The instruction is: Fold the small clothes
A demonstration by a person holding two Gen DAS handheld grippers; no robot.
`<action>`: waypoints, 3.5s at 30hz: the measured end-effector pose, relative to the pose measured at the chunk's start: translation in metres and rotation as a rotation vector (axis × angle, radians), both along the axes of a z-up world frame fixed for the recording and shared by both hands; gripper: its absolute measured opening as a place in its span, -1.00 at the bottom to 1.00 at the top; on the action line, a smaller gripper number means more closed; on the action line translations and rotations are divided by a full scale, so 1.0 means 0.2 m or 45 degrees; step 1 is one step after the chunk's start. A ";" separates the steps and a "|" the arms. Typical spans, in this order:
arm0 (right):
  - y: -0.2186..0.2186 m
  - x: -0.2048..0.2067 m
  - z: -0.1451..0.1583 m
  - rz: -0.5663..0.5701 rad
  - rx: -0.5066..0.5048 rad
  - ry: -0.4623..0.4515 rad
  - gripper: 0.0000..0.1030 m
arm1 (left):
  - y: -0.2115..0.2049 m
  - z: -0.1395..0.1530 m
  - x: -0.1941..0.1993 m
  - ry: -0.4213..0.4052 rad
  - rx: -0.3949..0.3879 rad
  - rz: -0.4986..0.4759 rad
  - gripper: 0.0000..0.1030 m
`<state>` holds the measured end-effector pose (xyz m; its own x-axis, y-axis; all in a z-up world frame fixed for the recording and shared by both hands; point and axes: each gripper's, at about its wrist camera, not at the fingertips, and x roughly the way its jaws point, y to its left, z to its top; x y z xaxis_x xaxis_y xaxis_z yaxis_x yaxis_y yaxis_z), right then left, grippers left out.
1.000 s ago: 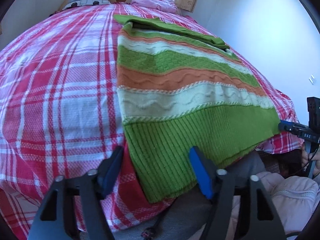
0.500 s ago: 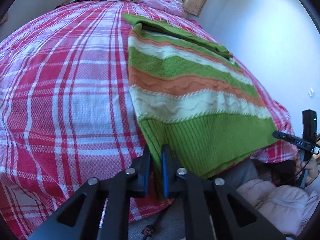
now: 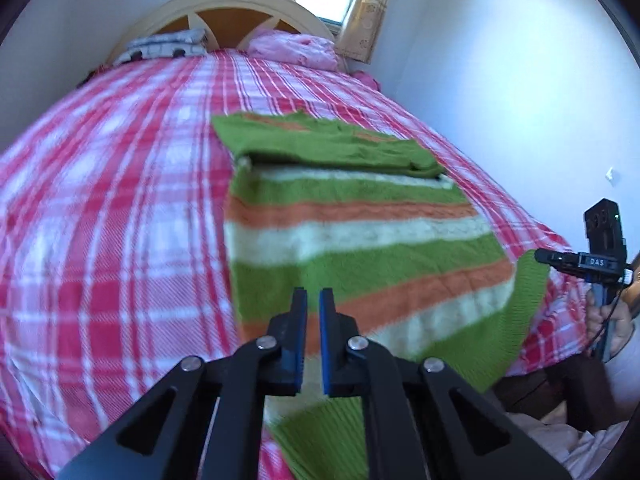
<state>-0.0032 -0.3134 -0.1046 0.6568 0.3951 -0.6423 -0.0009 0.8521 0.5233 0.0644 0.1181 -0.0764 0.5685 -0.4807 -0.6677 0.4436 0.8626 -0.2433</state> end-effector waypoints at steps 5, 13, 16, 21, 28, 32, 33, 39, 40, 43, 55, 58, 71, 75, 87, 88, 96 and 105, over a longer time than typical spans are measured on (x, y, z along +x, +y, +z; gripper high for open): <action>0.02 0.01 -0.01 0.046 -0.047 -0.014 -0.90 | 0.10 -0.05 -0.02 0.111 0.049 -0.074 -0.58; 0.01 -0.05 -0.13 -0.003 0.028 0.007 -0.90 | 0.08 -0.25 -0.20 0.305 0.044 -0.068 0.34; 0.01 -0.07 -0.14 -0.014 0.043 0.005 -0.90 | 0.02 -0.33 -0.21 0.387 0.076 -0.094 -0.15; 0.00 -0.11 -0.17 -0.036 0.056 0.011 -0.90 | -0.04 -0.37 -0.23 0.433 0.147 -0.096 -0.81; -0.06 -0.05 -0.11 -0.032 0.164 -0.028 -0.90 | 0.00 -0.22 -0.09 0.487 -0.068 -0.096 -0.90; -0.12 0.12 -0.03 -0.041 0.155 -0.057 -0.90 | -0.01 -0.09 0.09 0.458 -0.222 -0.086 -0.90; -0.13 0.15 -0.03 -0.047 0.144 -0.056 -0.90 | -0.04 -0.06 0.14 0.428 -0.215 -0.084 -0.90; -0.28 0.44 -0.07 -0.204 0.135 -0.044 -0.90 | -0.16 0.02 0.50 0.314 -0.141 -0.047 -0.89; -0.31 0.47 -0.09 -0.232 0.141 -0.039 -0.90 | -0.17 0.00 0.58 0.339 -0.123 -0.023 -0.81; -0.38 0.56 -0.18 -0.309 0.120 0.003 -0.90 | -0.17 -0.08 0.75 0.412 -0.023 0.081 -0.76; -0.29 0.39 -0.12 -0.243 0.278 -0.136 -0.12 | -0.21 0.05 0.61 0.029 0.147 -0.290 0.82; -0.23 0.33 -0.09 -0.234 0.343 -0.210 0.71 | -0.33 0.00 0.64 -0.044 0.249 -0.340 0.84; -0.11 0.23 0.02 -0.182 -0.216 -0.113 -0.08 | -0.46 -0.19 0.63 0.164 0.252 -0.378 -0.02; -0.10 0.30 -0.01 -0.156 -0.344 -0.075 -0.07 | -0.48 -0.17 0.60 0.138 0.277 -0.398 -0.40; 0.16 0.51 -0.20 0.177 -0.660 0.026 -0.07 | -0.57 -0.19 0.63 0.137 0.253 -0.480 0.31; 0.18 0.50 -0.20 0.196 -0.697 0.012 -0.07 | -0.58 -0.19 0.62 0.122 0.268 -0.484 0.25; 0.27 0.34 -0.16 0.249 -0.759 0.013 -0.82 | -0.45 -0.16 0.57 0.141 0.107 -0.454 -0.77; 0.13 0.27 0.21 -0.050 -0.700 -0.225 -0.83 | -0.28 0.05 0.59 0.085 -0.091 -0.235 -0.79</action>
